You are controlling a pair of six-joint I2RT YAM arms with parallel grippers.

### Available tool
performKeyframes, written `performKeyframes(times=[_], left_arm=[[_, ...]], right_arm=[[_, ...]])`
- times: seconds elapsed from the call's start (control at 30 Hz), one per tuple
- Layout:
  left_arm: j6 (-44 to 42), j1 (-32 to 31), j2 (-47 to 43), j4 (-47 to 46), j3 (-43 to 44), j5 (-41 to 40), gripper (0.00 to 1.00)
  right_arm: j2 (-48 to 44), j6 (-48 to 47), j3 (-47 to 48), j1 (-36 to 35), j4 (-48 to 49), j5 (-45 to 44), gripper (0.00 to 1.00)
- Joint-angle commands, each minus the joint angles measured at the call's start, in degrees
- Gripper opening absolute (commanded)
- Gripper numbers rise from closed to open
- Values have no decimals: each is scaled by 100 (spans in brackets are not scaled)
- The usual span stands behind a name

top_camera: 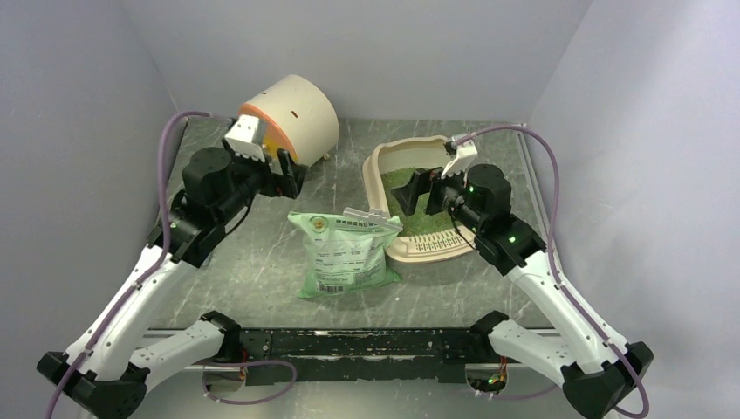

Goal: Fill the litter box with clean litter
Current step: Reset both arms

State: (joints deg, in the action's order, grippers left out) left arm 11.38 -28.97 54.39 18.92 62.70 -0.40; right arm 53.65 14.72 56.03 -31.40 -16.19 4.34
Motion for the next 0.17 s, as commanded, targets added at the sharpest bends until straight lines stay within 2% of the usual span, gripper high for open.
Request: performKeyframes(times=[0.0, 0.13], left_arm=[[596, 14, -102, 713, 517, -1213, 97], [526, 14, -326, 619, 514, -1265, 97]], right_arm=[[-48, 651, 292, 14, -365, -481, 100], [-181, 865, 222, 18, -477, -917, 100]])
